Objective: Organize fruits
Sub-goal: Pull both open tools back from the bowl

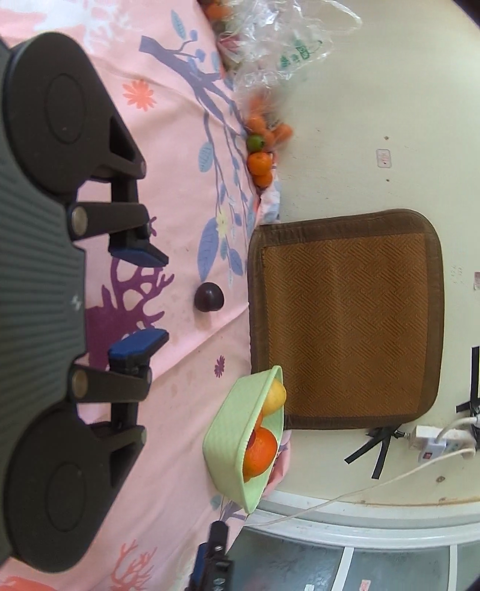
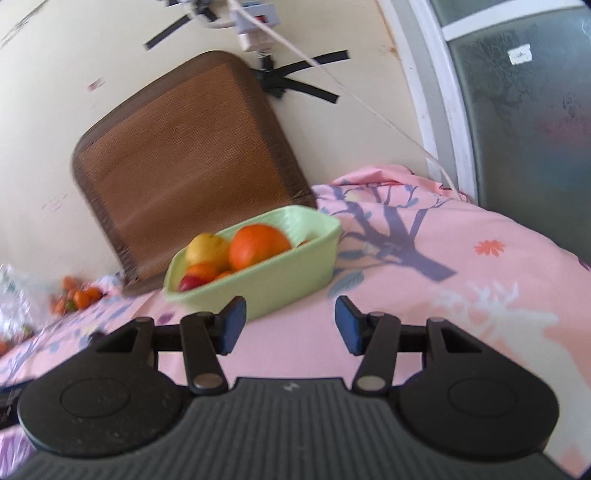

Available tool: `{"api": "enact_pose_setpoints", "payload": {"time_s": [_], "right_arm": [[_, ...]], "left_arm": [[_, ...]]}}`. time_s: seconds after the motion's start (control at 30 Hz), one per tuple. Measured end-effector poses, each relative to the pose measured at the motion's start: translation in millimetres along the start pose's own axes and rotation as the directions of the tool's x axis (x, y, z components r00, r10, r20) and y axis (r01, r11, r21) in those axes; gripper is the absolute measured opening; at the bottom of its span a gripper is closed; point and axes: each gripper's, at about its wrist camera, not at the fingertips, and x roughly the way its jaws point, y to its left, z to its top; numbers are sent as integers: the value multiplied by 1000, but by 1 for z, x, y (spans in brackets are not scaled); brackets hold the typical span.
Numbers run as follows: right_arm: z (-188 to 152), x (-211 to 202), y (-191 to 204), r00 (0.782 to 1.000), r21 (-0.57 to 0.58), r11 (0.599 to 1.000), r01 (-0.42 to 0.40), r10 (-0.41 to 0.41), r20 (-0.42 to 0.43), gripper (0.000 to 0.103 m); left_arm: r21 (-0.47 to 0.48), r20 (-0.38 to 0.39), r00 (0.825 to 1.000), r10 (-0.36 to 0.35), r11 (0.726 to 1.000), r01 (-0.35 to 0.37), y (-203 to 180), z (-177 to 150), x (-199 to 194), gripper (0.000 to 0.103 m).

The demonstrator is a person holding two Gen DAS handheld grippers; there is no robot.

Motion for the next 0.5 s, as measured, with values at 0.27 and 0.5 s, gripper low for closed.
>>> {"api": "enact_pose_setpoints", "payload": {"time_s": [0.27, 0.5], "right_arm": [[-23, -25, 31, 1000, -140, 990, -17, 19, 10, 56], [-26, -26, 29, 999, -116, 993, -23, 20, -26, 56]], "left_arm": [[11, 6, 1000, 11, 1000, -11, -4, -5, -7, 39], [27, -3, 1000, 26, 999, -26, -7, -12, -15, 40]]}}
